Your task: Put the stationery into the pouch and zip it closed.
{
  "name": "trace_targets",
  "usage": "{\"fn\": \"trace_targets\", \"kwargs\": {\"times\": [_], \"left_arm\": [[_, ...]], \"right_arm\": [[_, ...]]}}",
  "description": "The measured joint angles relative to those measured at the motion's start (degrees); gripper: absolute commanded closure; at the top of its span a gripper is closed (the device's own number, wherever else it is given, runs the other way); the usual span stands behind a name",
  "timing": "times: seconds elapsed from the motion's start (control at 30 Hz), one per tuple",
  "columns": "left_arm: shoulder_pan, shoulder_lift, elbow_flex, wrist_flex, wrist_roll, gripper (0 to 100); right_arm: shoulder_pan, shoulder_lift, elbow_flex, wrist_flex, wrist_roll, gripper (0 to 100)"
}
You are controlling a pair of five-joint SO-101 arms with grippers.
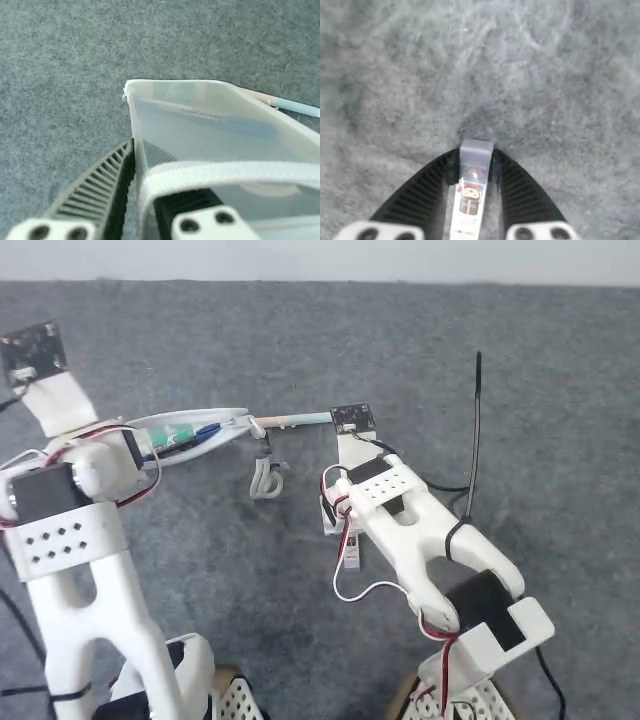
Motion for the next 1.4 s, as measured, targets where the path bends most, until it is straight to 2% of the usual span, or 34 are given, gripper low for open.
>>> {"fn": "trace_targets", "kwargs": {"times": [0.23, 0.43, 0.63, 0.83, 0.97, 1.4], "left_arm": [[0.0, 0.0, 0.0, 0.0, 0.0, 99], [-0.1, 0.0, 1.1, 0.0, 0.0, 99], [-0.1, 0.0, 1.1, 0.0, 0.0, 99], [-0.1, 0.0, 1.1, 0.0, 0.0, 99], [-0.1, 0.0, 1.1, 0.0, 0.0, 99], [-0.1, 0.0, 1.1, 0.0, 0.0, 99]], "right_arm": [[0.1, 0.1, -4.6, 6.2, 0.0, 99.3], [0.1, 0.1, -10.7, 14.1, 4.6, 99.3], [0.1, -0.3, -12.6, 17.2, 5.0, 99.3], [-0.2, -9.1, -12.6, 22.2, 5.5, 99.3], [-1.2, -16.7, -8.4, 20.3, 5.5, 99.3], [-1.5, -38.9, 12.7, 3.2, 5.5, 99.3]]}}
